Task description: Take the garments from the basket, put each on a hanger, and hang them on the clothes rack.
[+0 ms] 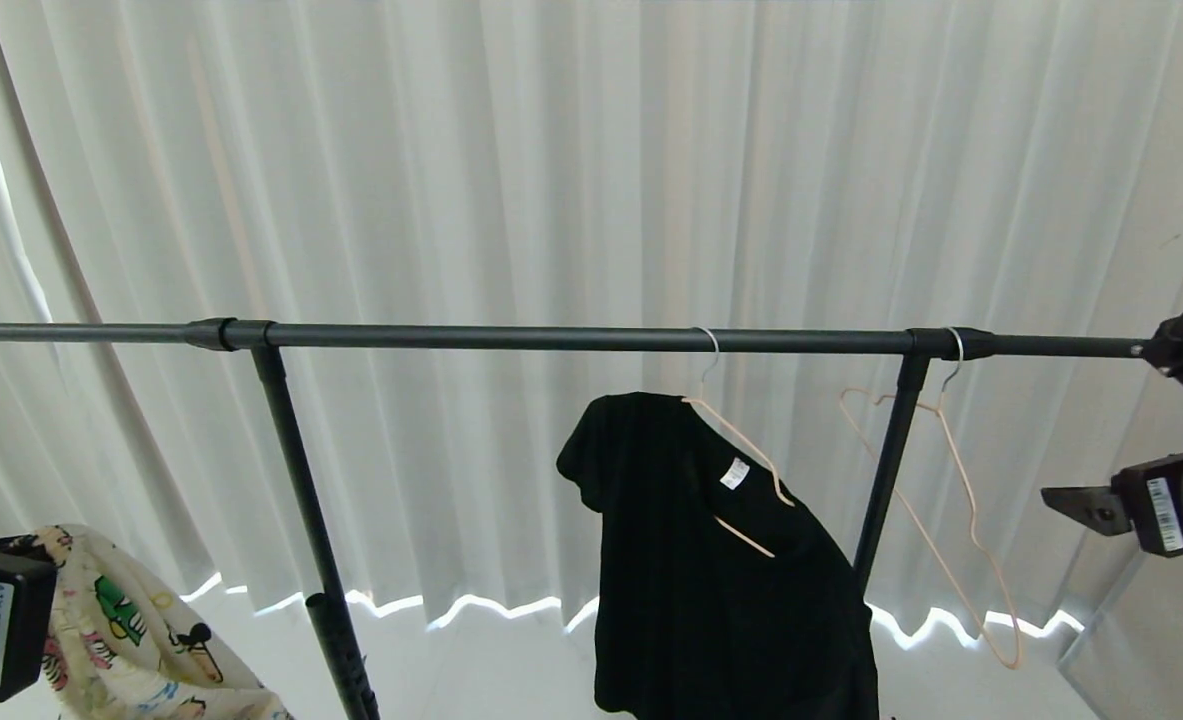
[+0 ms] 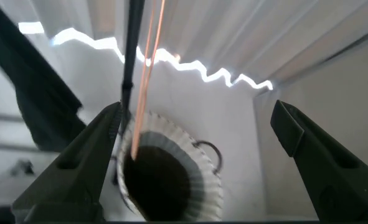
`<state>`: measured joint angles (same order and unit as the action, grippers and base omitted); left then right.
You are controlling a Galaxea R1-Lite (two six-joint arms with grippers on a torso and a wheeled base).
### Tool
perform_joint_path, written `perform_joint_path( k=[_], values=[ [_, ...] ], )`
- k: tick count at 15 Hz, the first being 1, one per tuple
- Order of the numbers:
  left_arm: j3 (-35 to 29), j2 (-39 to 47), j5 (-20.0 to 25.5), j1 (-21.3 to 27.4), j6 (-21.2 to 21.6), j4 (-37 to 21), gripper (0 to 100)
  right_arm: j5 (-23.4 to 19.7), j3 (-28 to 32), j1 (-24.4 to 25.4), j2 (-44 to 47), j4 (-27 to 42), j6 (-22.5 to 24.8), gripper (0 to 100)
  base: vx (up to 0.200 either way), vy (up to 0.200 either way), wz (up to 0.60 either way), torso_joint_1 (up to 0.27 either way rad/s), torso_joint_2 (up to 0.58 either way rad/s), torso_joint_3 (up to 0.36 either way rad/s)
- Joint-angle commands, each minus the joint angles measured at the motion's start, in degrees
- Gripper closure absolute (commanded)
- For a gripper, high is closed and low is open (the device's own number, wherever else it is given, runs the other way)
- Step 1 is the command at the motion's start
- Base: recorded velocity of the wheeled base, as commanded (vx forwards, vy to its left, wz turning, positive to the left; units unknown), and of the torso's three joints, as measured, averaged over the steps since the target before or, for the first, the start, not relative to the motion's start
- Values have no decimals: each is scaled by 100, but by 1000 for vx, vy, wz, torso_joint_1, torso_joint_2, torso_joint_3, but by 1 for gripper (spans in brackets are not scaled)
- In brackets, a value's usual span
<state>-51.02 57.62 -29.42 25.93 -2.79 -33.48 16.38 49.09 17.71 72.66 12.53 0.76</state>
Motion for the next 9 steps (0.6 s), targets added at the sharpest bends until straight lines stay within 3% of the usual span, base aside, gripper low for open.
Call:
perform_joint_path(
  k=[1, 3, 6, 9],
  values=[
    [-5, 3, -3, 0, -2, 69, 100, 5, -471, -40, 785, -445, -278, 0, 0, 0, 0, 0, 0, 0],
    [22, 56, -3, 0, 7, 412, 100, -12, -620, -40, 1084, -699, -471, 0, 0, 0, 0, 0, 0, 0],
    [110, 117, -3, 0, -2, 465, 100, -21, -620, -110, 1532, -1104, -893, 0, 0, 0, 0, 0, 0, 0],
    [400, 100, -3, 0, -2, 482, 100, -338, -620, -339, 1743, -1253, -893, 0, 0, 0, 0, 0, 0, 0]
  ],
)
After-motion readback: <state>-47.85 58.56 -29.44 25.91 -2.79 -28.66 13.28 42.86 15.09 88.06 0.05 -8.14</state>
